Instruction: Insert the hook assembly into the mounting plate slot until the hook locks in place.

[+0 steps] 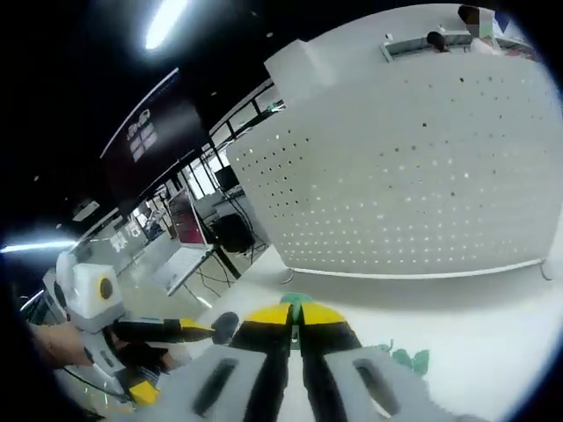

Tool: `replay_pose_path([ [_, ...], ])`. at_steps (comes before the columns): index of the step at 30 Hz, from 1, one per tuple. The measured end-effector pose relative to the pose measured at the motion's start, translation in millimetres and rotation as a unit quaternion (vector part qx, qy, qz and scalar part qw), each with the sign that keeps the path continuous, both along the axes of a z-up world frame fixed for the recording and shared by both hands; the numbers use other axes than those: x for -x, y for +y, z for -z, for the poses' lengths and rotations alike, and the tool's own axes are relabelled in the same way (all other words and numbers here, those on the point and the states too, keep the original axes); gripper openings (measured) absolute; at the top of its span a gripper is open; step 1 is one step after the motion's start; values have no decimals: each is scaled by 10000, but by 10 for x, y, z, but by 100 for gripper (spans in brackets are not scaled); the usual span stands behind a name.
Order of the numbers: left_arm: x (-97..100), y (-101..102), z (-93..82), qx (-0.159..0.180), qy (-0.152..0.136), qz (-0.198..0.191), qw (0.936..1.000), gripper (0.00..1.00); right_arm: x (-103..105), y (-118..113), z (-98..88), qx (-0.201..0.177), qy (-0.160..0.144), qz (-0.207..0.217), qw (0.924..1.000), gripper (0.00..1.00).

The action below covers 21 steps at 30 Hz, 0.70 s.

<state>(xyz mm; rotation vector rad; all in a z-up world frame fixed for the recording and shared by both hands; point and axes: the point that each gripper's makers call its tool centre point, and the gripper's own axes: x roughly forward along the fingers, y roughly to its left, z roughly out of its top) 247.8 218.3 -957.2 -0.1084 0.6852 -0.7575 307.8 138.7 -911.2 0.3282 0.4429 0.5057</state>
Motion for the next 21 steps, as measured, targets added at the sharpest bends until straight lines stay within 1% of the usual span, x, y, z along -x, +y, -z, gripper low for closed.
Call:
replay_pose_path([
  [3,-15,-20,-20,11,-40,3,10000,91,89,34,-33,-83,-36,4,10000,0],
  [6,-23,-69,-60,125,-19,5,9999,88,179,62,-59,-200,-54,9,9998,0],
  [10,-30,-136,-93,113,-58,67,9999,84,271,112,-108,-319,-114,0,9994,0],
  [12,-33,-171,-134,169,-145,134,9997,80,314,146,-134,-344,-150,-7,9993,0],
  [14,-30,-192,-156,181,-147,167,9996,73,349,179,-144,-383,-140,-43,9992,0],
  [18,-39,-207,-167,169,-159,171,9996,72,407,231,-158,-349,-178,-114,9992,0],
  [21,-29,-230,-199,276,-196,224,9992,64,444,259,-153,-351,-172,-146,9991,0],
])
